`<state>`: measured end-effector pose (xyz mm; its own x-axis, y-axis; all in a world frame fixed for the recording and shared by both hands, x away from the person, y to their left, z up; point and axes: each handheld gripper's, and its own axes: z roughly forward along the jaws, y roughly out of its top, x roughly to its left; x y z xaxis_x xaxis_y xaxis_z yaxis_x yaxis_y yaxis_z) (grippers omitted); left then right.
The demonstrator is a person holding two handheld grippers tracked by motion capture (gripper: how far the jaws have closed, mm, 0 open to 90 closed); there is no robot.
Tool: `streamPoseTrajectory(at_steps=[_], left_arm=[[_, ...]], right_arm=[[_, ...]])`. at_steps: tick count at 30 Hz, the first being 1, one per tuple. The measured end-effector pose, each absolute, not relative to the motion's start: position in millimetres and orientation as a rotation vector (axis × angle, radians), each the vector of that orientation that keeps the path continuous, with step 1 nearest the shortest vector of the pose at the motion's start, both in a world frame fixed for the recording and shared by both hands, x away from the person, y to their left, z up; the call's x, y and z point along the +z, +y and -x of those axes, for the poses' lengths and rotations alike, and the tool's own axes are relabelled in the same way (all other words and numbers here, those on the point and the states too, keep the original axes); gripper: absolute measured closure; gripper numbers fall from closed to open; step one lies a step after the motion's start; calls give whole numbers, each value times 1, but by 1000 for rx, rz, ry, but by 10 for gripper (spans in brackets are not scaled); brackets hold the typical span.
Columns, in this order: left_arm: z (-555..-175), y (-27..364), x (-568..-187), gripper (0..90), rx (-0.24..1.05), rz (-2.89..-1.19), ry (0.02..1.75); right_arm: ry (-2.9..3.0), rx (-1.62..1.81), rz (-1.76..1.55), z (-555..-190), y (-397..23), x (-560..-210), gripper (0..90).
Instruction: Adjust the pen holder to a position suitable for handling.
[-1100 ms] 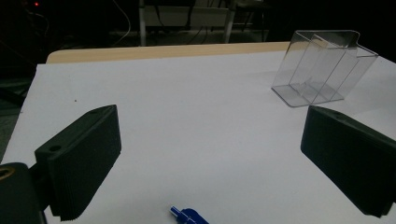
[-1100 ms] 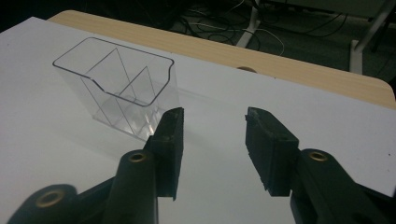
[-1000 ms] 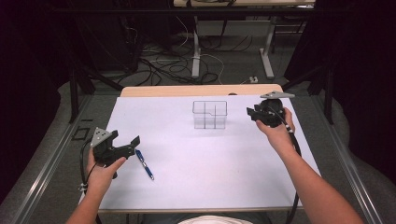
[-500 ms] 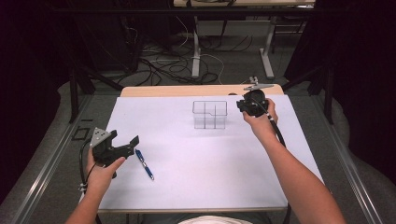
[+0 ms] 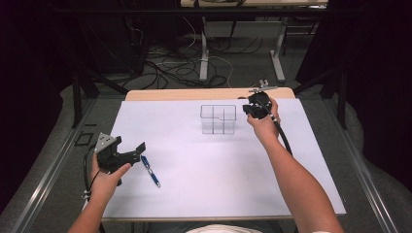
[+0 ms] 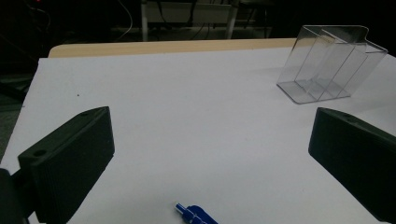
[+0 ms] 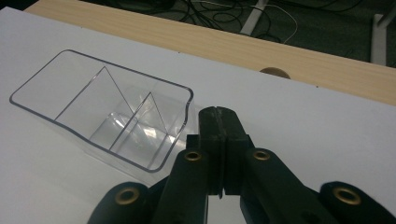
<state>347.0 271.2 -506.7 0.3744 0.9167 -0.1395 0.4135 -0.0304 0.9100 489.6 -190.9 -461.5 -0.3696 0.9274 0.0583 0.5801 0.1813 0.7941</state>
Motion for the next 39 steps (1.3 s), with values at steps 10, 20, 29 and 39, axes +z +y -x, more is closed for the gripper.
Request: streamPoseTrajectory(at_steps=[10,20,29,39], left_arm=[[-348,270,-508,1,622,-1634,1215],[-347,270,-508,2,627,-1641,1210],[-347,270,-509,1,630,-1641,1213],[-347,271,-509,1,633,-1639,1219]], right_arm=[[1999,1059,-1487,-500,-190,-474,900],[2007,1046,-1502,-510,-184,-489,900],[2024,1033,-1492,-513,-174,-498,900],[2015,1019,-1475,-513,-170,-500,900]])
